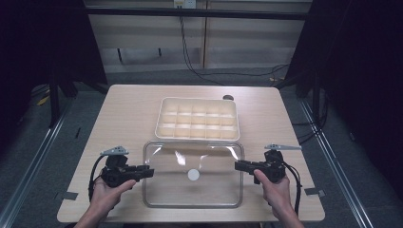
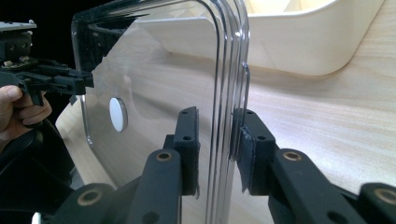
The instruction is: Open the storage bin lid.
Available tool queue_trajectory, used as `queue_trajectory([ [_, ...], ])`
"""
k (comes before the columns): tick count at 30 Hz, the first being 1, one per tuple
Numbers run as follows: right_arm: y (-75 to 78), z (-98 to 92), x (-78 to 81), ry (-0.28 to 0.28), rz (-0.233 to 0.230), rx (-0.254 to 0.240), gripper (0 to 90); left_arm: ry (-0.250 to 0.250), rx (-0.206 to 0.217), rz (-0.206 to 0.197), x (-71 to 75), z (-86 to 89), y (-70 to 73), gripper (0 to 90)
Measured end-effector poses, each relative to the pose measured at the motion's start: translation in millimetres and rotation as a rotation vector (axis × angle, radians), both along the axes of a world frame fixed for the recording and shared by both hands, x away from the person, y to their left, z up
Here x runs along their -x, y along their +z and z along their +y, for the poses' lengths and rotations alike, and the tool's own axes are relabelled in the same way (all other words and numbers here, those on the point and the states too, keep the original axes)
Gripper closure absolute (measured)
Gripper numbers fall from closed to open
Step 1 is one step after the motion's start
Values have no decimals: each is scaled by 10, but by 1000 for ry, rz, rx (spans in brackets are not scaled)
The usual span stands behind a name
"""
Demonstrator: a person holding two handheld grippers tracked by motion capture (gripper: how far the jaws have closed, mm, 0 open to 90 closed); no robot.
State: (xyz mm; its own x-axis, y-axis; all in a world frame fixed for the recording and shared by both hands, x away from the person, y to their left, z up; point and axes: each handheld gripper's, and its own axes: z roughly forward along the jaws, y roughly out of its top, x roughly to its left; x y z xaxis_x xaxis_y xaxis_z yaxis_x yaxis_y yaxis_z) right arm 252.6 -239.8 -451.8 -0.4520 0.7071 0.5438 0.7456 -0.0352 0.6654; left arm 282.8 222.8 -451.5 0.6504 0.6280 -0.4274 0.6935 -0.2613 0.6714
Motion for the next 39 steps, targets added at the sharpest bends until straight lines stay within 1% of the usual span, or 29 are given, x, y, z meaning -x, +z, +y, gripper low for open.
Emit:
queue_trajectory([
  [4, -18, 10, -24, -7, -2, 7, 709, -2, -4, 5, -23, -3, -10, 658],
  [8, -37, 13, -44, -1, -7, 14, 699, 2, -12, 10, -38, -12, -27, 651],
  [11, -60, 27, -70, 4, -11, 32, 684, 7, -24, 11, -42, -22, -46, 634],
  [13, -76, 29, -87, 6, -9, 32, 681, 10, -21, 16, -49, -25, -56, 630],
  [18, -103, 39, -119, 11, 4, 44, 669, 4, -27, 29, -84, -22, -82, 625],
  [19, -111, 41, -122, 13, 5, 48, 665, 4, -35, 26, -84, -22, -91, 623],
  [24, -176, 47, -154, 15, 19, 49, 650, 23, -30, 42, -82, -28, -135, 613],
  [25, -187, 49, -163, 15, 25, 49, 646, 13, -39, 44, -91, -22, -139, 612],
  [29, -212, 51, -185, 14, 32, 52, 641, 25, -38, 52, -103, -36, -158, 608],
  [30, -218, 51, -189, 14, 34, 54, 636, 20, -39, 52, -110, -35, -163, 608],
  [32, -233, 58, -200, 14, 36, 67, 625, 21, -44, 62, -118, -48, -174, 605],
  [36, -249, 63, -198, 11, 40, 84, 609, 16, -47, 60, -111, -58, -190, 600],
  [39, -267, 60, -188, 6, 49, 80, 603, 16, -51, 64, -107, -61, -203, 600],
])
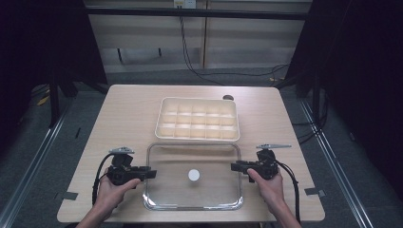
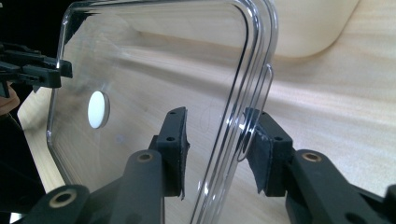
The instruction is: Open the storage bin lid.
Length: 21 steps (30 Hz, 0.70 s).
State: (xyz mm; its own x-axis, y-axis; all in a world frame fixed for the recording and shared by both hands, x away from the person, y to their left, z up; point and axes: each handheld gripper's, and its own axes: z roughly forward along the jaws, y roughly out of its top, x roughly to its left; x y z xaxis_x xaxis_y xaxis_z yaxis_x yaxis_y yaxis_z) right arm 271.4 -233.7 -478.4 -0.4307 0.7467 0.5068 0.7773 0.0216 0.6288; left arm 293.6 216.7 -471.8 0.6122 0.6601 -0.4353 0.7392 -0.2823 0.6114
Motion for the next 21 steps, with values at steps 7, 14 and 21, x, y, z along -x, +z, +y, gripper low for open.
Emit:
queue_trajectory([
  [7, -66, 2, -12, -8, 22, 24, 576, 14, -14, 23, -75, -20, -65, 602],
  [14, -123, 12, -69, -14, 35, 67, 536, 13, -33, 31, -165, -47, -105, 608],
  [21, -144, 16, -79, -23, 40, 117, 507, 21, -54, 35, -190, -57, -133, 636],
])
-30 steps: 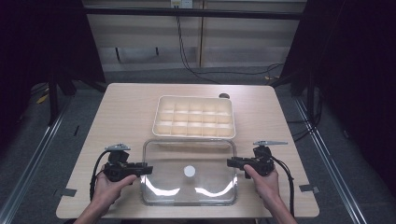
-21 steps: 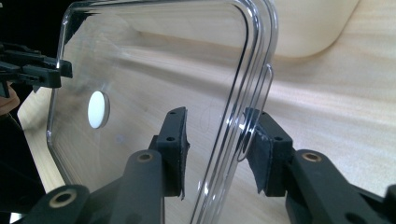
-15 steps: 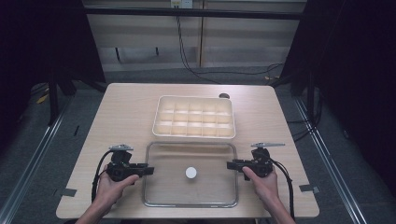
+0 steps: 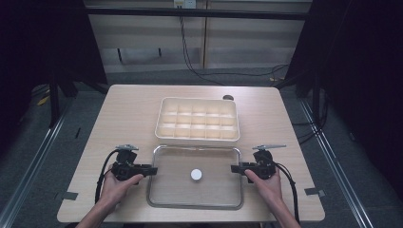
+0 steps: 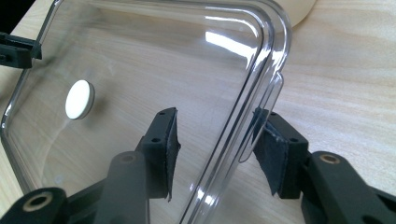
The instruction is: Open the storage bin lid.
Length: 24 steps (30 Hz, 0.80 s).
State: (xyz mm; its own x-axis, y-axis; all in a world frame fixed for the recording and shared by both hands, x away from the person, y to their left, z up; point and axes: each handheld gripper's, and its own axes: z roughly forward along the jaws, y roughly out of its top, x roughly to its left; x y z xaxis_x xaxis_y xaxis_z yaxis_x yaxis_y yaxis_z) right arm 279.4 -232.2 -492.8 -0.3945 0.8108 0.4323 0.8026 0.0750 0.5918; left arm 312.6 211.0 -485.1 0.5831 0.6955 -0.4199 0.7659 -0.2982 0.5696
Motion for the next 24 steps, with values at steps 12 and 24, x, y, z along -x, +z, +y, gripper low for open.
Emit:
queue_trajectory([
  [12, -16, 58, 1, -9, -27, 56, 460, -5, -14, 15, 16, -10, -31, 614],
  [24, -11, 57, 14, -8, -34, 63, 423, 3, -41, -16, 22, -27, -6, 561],
])
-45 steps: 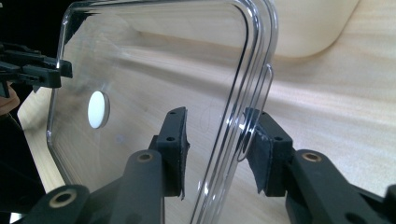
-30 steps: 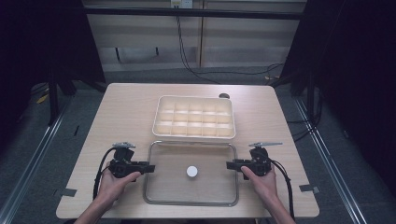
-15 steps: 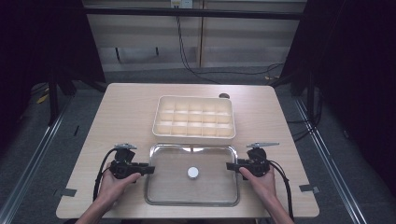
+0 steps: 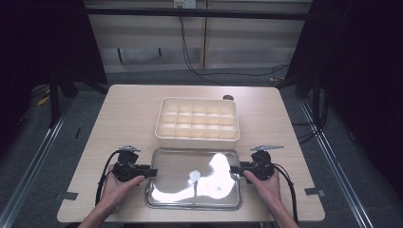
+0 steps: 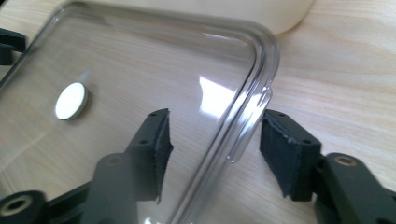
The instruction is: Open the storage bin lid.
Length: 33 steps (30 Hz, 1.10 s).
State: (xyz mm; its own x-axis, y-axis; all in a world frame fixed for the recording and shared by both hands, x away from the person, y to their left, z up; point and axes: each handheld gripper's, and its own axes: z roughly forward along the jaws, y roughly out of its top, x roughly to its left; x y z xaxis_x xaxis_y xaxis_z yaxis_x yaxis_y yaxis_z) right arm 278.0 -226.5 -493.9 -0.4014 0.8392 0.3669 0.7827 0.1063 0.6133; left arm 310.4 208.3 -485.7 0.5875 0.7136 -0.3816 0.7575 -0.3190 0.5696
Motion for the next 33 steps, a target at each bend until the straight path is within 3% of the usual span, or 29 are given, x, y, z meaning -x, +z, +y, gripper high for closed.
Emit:
queue_trajectory([
  [2, 6, -15, 1, 6, -8, -17, 438, 5, -14, -6, -6, 12, 3, 548],
  [4, 50, -43, 8, -27, -37, 4, 437, 21, -6, 0, -14, 31, -6, 525],
  [7, 94, -116, 9, -35, -53, -47, 419, 25, 2, -21, -15, 60, 32, 484],
  [10, 122, -159, 20, -26, -58, -54, 389, 33, 21, -34, -14, 104, 77, 435],
  [12, 162, -186, 35, -11, -68, -58, 375, 19, -7, -37, 2, 118, 122, 391],
  [13, 188, -200, 47, 0, -80, -58, 369, -1, -36, -55, 11, 133, 156, 362],
  [17, 313, -260, 149, 19, -143, -44, 351, -16, 4, -111, 93, 230, 326, 314],
  [20, 392, -307, 258, 14, -173, -37, 345, -13, 7, -147, 169, 293, 387, 309],
  [23, 445, -361, 353, 0, -195, -46, 334, -13, -3, -151, 257, 347, 397, 295],
  [25, 470, -403, 411, 0, -218, -50, 322, 33, 28, -158, 336, 387, 381, 289],
  [29, 492, -507, 510, -35, -251, -58, 318, 2, -2, -166, 426, 440, 334, 288],
  [33, 499, -651, 589, -80, -271, -71, 315, 71, 39, -184, 471, 551, 285, 284],
])
